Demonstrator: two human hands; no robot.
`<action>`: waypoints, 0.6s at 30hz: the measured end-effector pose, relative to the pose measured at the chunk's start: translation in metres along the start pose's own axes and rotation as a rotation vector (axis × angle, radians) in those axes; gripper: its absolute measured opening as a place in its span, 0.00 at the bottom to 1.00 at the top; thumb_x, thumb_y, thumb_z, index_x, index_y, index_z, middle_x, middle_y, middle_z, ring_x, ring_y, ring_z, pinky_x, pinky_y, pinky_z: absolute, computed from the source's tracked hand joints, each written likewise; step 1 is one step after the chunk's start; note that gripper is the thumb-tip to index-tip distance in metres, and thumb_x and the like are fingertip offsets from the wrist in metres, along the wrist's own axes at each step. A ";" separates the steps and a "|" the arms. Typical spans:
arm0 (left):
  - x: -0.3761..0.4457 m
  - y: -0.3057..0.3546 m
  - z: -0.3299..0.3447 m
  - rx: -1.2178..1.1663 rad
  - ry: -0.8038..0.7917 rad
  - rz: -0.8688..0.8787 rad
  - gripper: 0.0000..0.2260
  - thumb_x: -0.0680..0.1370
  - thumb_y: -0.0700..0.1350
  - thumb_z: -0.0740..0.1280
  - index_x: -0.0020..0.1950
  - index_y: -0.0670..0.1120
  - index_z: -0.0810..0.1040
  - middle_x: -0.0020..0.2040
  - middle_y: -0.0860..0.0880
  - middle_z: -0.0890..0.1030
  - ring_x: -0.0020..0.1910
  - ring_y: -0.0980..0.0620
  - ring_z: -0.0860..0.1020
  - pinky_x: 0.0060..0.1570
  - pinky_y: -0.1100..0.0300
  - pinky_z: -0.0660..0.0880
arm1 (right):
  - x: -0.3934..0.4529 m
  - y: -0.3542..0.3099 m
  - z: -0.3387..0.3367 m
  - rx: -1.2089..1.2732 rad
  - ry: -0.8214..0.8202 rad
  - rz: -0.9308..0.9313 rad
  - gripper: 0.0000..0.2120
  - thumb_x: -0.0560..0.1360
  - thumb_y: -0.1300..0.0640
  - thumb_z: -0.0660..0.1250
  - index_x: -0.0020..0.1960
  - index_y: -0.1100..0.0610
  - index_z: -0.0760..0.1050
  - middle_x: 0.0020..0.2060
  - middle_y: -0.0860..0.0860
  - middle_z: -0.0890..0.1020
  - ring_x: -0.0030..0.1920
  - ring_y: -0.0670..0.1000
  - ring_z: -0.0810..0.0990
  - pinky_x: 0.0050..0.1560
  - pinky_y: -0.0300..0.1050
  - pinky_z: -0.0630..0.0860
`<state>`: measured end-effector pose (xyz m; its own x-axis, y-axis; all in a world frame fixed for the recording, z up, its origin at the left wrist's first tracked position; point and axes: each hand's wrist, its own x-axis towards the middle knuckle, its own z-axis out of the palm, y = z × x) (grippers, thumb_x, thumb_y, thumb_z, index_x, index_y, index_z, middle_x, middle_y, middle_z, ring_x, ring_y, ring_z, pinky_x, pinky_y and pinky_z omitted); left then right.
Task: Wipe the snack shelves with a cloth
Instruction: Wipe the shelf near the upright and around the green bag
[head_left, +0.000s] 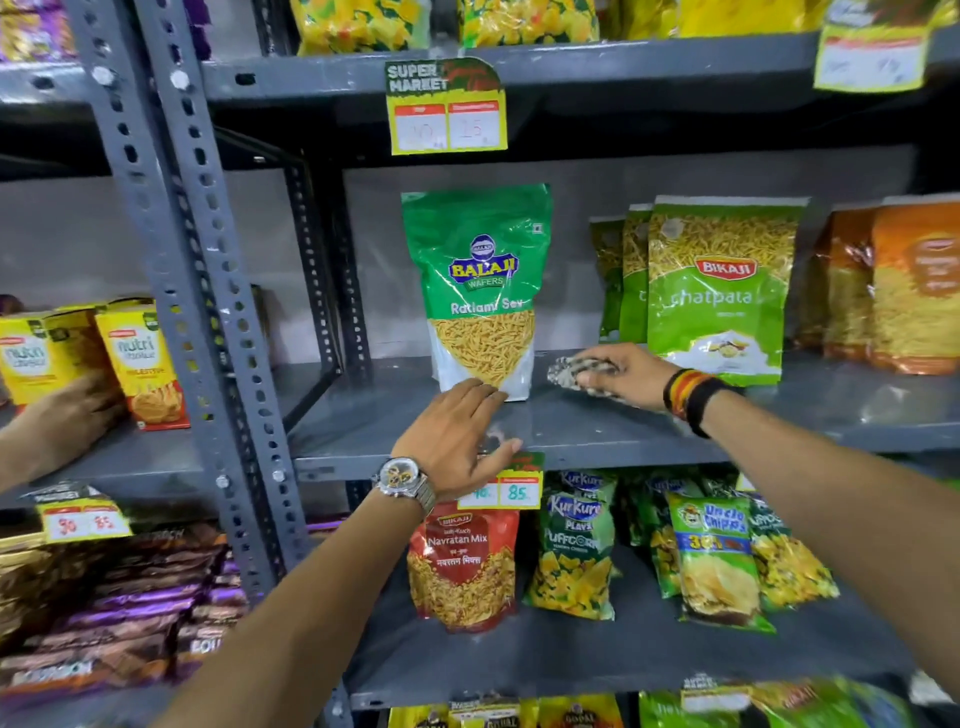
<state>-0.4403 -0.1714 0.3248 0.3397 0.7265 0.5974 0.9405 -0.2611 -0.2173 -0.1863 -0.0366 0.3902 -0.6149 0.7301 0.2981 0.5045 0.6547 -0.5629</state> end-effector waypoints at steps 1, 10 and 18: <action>0.001 0.001 0.000 0.007 -0.011 0.003 0.30 0.82 0.62 0.57 0.69 0.39 0.76 0.64 0.40 0.80 0.66 0.41 0.76 0.64 0.45 0.77 | 0.007 0.010 0.003 -0.034 -0.024 0.012 0.15 0.77 0.59 0.67 0.63 0.57 0.76 0.57 0.52 0.81 0.56 0.48 0.79 0.50 0.28 0.75; -0.006 0.002 0.006 0.053 -0.135 -0.039 0.35 0.82 0.68 0.49 0.69 0.41 0.76 0.62 0.42 0.81 0.60 0.41 0.79 0.58 0.45 0.80 | -0.044 0.009 0.001 0.002 -0.365 -0.202 0.16 0.78 0.55 0.66 0.65 0.49 0.74 0.55 0.43 0.81 0.50 0.35 0.79 0.53 0.28 0.73; -0.003 0.008 -0.004 0.070 -0.232 -0.097 0.33 0.82 0.65 0.53 0.73 0.40 0.74 0.67 0.40 0.78 0.66 0.40 0.77 0.67 0.46 0.74 | -0.006 0.042 0.000 -0.013 -0.205 -0.216 0.14 0.76 0.51 0.67 0.62 0.49 0.76 0.57 0.50 0.82 0.57 0.51 0.81 0.61 0.53 0.76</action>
<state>-0.4337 -0.1782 0.3245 0.2308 0.8743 0.4269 0.9635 -0.1442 -0.2256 -0.1613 -0.0138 0.3652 -0.8178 0.5195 0.2475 0.3553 0.7941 -0.4931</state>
